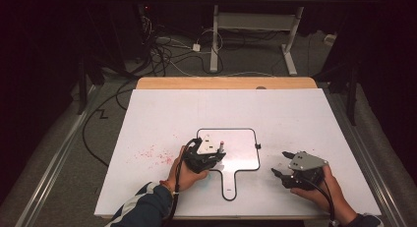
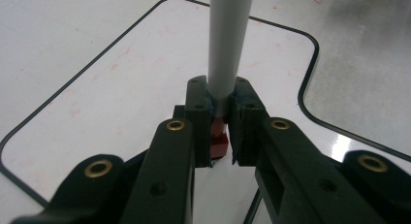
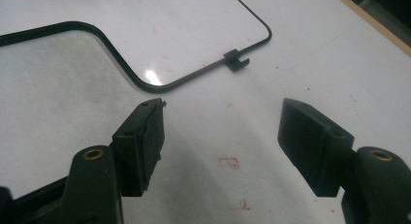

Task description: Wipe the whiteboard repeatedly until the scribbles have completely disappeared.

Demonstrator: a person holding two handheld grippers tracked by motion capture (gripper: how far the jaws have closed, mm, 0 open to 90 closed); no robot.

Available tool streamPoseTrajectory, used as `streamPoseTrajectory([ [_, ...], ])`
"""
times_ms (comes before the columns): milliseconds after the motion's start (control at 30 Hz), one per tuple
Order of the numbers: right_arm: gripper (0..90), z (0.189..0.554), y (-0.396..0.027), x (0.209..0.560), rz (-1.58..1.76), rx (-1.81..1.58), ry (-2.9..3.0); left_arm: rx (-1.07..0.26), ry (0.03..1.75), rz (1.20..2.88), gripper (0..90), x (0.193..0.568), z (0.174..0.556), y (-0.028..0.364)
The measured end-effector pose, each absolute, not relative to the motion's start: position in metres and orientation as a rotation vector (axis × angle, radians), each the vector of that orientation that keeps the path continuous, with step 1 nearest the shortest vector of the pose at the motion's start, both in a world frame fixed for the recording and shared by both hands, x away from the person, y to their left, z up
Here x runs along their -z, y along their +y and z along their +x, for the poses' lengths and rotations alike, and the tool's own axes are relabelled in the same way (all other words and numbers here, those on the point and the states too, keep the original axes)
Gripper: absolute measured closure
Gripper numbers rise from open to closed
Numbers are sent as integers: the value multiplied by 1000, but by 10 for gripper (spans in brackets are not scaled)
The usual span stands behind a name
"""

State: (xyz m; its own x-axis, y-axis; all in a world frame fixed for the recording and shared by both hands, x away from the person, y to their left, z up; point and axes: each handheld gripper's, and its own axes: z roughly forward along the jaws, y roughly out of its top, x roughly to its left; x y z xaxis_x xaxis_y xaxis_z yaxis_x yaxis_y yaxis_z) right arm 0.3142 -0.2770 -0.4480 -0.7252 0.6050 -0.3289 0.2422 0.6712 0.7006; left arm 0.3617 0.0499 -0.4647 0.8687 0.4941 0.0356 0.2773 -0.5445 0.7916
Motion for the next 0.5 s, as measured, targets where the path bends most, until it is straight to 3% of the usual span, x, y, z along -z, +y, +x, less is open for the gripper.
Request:
streamPoseTrajectory([
  [500, 342, 317, -273, 449, 645, -869, 2343, -269, 464, 2189, 788, 463, 377, 9],
])
